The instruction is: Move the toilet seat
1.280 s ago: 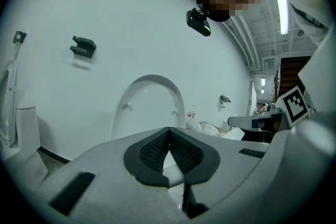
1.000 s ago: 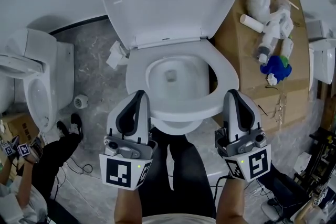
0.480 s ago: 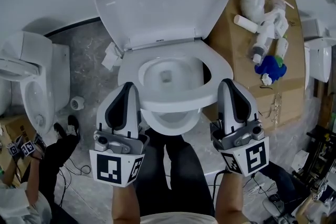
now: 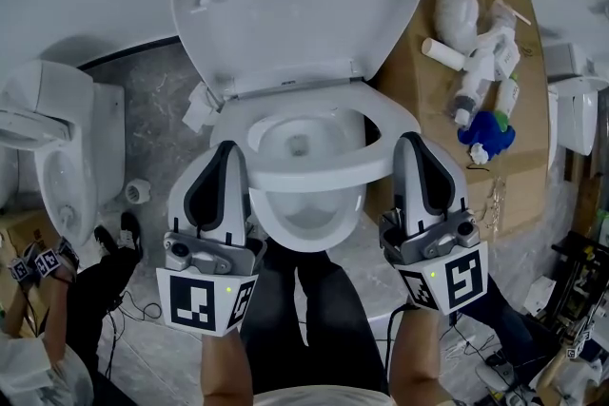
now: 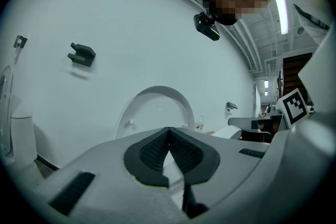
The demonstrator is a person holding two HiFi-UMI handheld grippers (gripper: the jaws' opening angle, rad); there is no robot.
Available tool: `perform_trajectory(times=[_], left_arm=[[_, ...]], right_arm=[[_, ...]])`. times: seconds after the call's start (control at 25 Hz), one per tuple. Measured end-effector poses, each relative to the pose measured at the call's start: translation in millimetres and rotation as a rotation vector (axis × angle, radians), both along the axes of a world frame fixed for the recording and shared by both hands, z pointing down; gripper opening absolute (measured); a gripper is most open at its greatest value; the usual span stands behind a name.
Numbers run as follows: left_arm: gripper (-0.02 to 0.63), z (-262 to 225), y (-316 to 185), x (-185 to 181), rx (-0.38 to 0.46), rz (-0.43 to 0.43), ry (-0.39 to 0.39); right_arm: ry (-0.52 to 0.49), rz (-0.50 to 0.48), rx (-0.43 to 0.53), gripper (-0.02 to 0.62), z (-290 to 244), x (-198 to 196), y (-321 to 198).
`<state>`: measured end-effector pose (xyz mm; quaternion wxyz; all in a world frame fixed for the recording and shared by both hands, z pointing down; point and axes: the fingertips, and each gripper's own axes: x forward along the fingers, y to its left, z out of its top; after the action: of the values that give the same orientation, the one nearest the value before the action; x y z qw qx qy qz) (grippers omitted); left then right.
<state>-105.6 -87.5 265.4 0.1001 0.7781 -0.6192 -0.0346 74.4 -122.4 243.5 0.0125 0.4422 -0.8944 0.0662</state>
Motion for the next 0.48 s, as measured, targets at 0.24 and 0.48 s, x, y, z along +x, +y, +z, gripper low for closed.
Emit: perform_trajectory(times=[0.24,0.48], left_arm=[[0.011,-2.9,-9.2,-2.9,0.004,-0.003,-0.002],[0.01,-6.2,-16.7,-4.2,0.007,-0.009,-0.007]], right_arm=[[0.004,-0.001,0.007,0.012,-3.1,-3.1,-10.4],[0.008,-0.002,0.004,0.013,-6.2,-4.6,-18.8]])
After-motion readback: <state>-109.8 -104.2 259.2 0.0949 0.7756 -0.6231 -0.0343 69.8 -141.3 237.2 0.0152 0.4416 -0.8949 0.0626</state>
